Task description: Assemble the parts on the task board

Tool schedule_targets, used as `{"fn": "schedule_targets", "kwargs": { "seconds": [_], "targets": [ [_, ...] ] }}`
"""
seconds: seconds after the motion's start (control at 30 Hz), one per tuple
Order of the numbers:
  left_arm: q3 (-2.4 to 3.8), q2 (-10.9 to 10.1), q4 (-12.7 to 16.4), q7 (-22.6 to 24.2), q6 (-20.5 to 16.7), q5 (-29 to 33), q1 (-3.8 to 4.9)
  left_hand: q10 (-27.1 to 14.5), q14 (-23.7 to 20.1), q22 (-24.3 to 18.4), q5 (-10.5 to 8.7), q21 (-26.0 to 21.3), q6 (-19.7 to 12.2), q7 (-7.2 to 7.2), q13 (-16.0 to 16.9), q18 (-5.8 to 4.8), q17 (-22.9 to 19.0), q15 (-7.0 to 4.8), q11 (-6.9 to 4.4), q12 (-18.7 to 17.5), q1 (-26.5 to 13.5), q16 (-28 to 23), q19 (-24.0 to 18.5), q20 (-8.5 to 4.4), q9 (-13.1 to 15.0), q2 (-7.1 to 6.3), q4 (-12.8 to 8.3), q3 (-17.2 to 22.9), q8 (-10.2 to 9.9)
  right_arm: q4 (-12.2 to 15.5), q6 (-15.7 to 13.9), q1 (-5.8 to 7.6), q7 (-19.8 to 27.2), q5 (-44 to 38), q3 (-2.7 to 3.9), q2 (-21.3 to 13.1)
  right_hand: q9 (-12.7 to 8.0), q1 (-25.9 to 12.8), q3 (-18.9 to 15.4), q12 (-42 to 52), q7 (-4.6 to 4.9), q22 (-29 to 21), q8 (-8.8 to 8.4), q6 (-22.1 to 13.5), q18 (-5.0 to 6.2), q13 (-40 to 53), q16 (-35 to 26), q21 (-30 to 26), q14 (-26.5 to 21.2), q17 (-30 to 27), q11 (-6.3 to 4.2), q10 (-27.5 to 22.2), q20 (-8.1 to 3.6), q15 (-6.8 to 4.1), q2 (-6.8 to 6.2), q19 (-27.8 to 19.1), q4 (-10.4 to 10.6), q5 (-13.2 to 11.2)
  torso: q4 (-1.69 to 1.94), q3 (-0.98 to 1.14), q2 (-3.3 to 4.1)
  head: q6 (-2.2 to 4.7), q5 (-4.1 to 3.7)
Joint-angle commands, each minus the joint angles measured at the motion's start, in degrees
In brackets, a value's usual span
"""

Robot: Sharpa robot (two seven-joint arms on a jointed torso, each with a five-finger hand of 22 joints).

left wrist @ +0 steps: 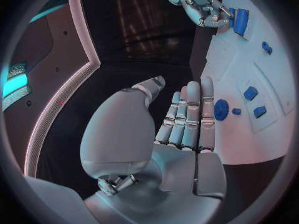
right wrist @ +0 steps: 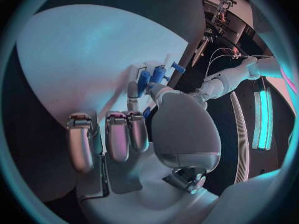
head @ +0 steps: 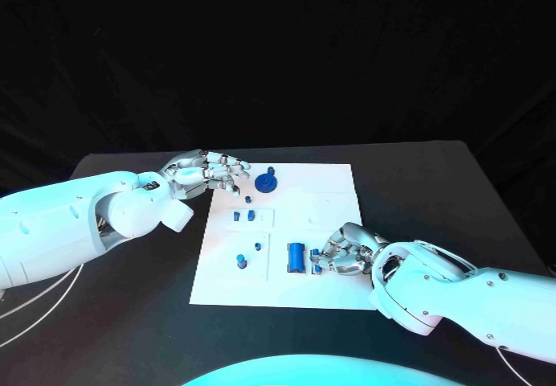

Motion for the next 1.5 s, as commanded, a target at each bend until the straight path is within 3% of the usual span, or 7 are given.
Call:
{"fn": "schedule_targets", "kwargs": {
  "seconds": [0.03, 0.4, 0.57, 0.87, 1.17, 1.5],
  "targets": [
    [0.03, 0.0, 0.1, 0.1, 1.2, -0.2, 0.0, -0.3, -0.5, 0.0, 0.16, -0.2, -0.4, -0.06, -0.1, 0.28, -0.1, 0.05, -0.11, 0.4, 0.4, -0.1, 0.4, -0.06, -0.1, 0.19, -0.1, -0.3, 0.3, 0.2, 0.7, -0.1, 1.0, -0.1, -0.04, 0.1, 0.0, -0.8, 0.4, 0.4, 0.04, 15.1, -0.01, -0.1, -0.81, 13.6, 0.4, 0.2, 5.6, 12.9, -0.43, 4.9, -0.51, -0.33, 0.17, 6.0, 0.0, 0.0, -0.03, 0.01, -0.01, -0.03, 0.03],
    [0.03, 0.0, 0.1, 0.0, 1.2, -0.2, 0.0, -0.3, -0.5, 0.0, 0.16, -0.2, -0.4, -0.06, -0.1, 0.28, -0.1, 0.05, -0.11, 0.4, 0.4, -0.1, 0.4, -0.06, -0.1, 0.19, -0.1, -0.3, 0.3, 0.2, 1.1, -0.1, 1.3, -0.1, -0.02, 0.1, 0.1, -2.7, 0.4, 0.6, 0.02, 15.1, 0.28, -0.1, -0.81, 13.7, 0.4, 0.2, 5.6, 12.9, -0.45, 5.0, -0.53, -0.35, 0.07, 6.0, -0.1, -1.1, -0.04, -0.01, -0.03, -0.03, 0.15],
    [0.03, 0.0, 0.1, 0.0, 1.1, -0.2, 0.0, -0.3, -0.5, 0.0, 0.16, -0.2, -0.4, -0.06, -0.1, 0.28, -0.1, 0.05, -0.11, 0.4, 0.4, -0.1, 0.4, -0.06, -0.1, 0.19, -0.1, -0.3, 0.3, 0.2, 2.0, -0.1, 1.4, -0.2, -0.02, -0.2, 0.2, -2.8, 0.3, 0.5, -0.04, 15.1, 0.43, -0.3, -0.81, 13.7, 0.3, 0.2, 5.6, 12.8, -0.49, 5.0, -0.55, -0.37, -0.6, 6.0, -0.3, -2.2, -0.02, 0.0, -0.01, -0.11, 0.12],
    [0.03, -0.1, 0.1, 0.0, 1.1, -0.2, 0.0, -0.3, -0.5, 0.0, 0.16, -0.2, -0.4, -0.06, -0.1, 0.28, -0.1, 0.05, -0.11, 0.4, 0.4, -0.1, 0.4, -0.06, -0.1, 0.19, -0.1, -0.3, 0.3, 0.5, 3.8, -0.1, 1.8, -0.8, -0.02, -1.2, 0.5, 0.2, -0.9, 0.6, -0.16, 15.1, 1.03, -0.5, -0.81, 13.8, 0.4, 0.2, 5.6, 12.9, -0.59, 5.0, -0.63, -0.46, -3.78, 6.0, -1.4, -9.5, -0.04, 0.02, -0.01, -0.06, 0.15],
    [0.03, -0.1, 0.0, 0.0, 1.1, -0.2, 0.0, -0.3, -0.5, 0.0, 0.16, -0.2, -0.4, -0.06, -0.1, 0.28, -0.1, 0.05, -0.11, 0.4, 0.4, -0.1, 0.4, -0.06, -0.1, 0.19, -0.1, -0.3, 0.3, 0.3, 4.5, -0.11, 1.8, -1.3, -0.02, -1.2, 0.5, 1.7, -2.2, 0.6, -0.22, 15.1, 1.14, -0.3, -0.81, 13.9, 0.3, 0.2, 5.6, 12.8, -0.64, 5.1, -0.65, -0.5, -3.94, 6.0, -1.4, -11.6, -0.03, 0.05, -0.02, 0.12, 0.11],
    [0.03, 0.0, 0.0, 0.0, 1.1, -0.2, 0.0, -0.3, -0.5, 0.0, 0.16, -0.2, -0.4, -0.06, -0.1, 0.28, -0.1, 0.05, -0.11, 0.4, 0.4, -0.1, 0.4, -0.06, -0.1, 0.19, -0.1, -0.3, 0.3, -0.7, 5.4, -0.16, 1.1, -2.5, -0.03, -0.4, 0.5, 2.5, -2.9, 0.6, -0.25, 15.1, 1.16, -0.3, -0.81, 13.9, 0.3, 0.2, 5.6, 12.8, -0.66, 5.0, -0.66, -0.51, -3.92, 6.0, -1.4, -12.5, 0.01, -0.03, -0.01, 0.0, 0.01]
  ]
}}
